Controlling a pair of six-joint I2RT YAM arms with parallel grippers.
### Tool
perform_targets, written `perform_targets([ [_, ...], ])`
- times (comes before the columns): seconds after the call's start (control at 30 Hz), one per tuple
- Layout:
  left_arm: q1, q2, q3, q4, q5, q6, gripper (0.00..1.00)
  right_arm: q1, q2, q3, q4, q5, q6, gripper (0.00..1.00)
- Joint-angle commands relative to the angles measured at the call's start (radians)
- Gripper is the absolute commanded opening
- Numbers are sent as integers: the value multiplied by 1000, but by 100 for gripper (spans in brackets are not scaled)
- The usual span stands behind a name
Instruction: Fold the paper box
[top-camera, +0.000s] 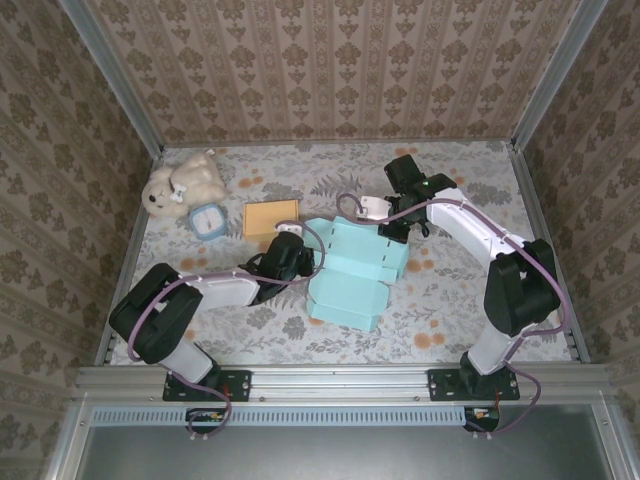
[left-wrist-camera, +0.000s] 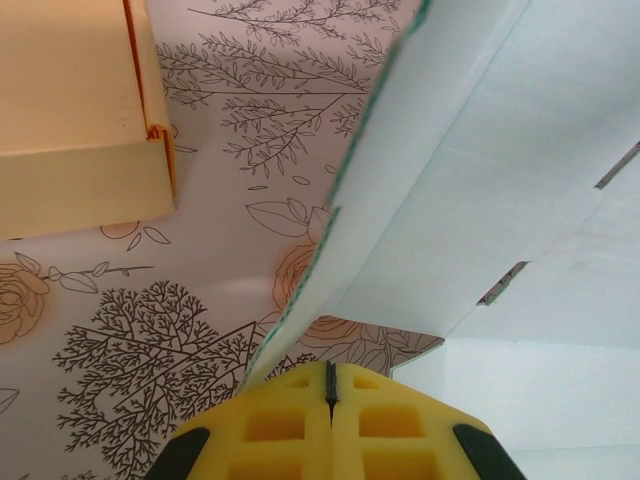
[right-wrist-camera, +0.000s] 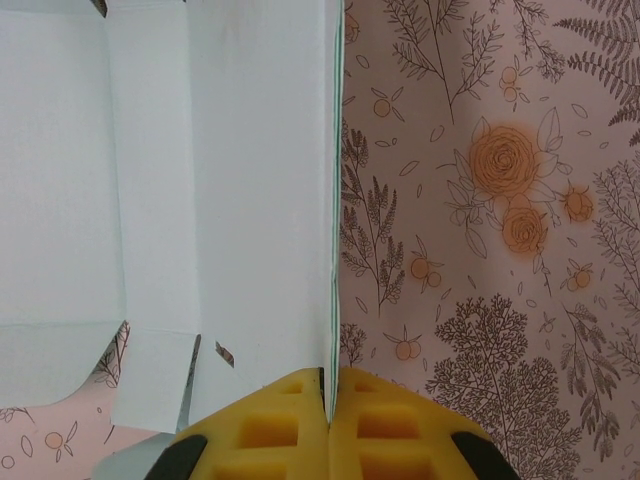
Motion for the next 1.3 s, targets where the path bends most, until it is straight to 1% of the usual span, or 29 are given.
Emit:
perform_targets([
  [0.0, 2, -26, 28, -35, 11, -6, 3, 3, -40, -18, 25, -15, 14, 0],
  [0.07, 19, -37, 21, -54, 5, -10, 3, 3, -45, -25, 28, -15, 11, 0],
  [0.23, 71, -39, -6, -46, 77, -45, 3, 3, -45, -24, 31, -22, 16, 0],
  [0.3, 72, -30, -4, -33, 100, -54, 3, 3, -43, -25, 33, -26, 24, 0],
  [0.43, 63, 2, 16, 16, 198, -77, 3, 5, -42, -27, 36, -22, 30, 0],
  [0.53, 42, 21, 47, 21, 230, -89, 3, 7, -44, -29, 40, -17, 32, 0],
  [0.83, -45, 85, 159, -4, 242, -98, 3, 19, -43, -38, 59, -18, 43, 0],
  [1.0, -50, 126, 175, -4, 254, -111, 3, 22, -45, -59, 74, -6, 38, 0],
  [1.1, -46, 92, 151, -6, 246, -103, 3, 22, -54, -67, 87, 5, 33, 0],
  [1.27, -47, -82, 79, -63, 176, -36, 3, 31, -94, -104, 160, 46, 12, 0],
])
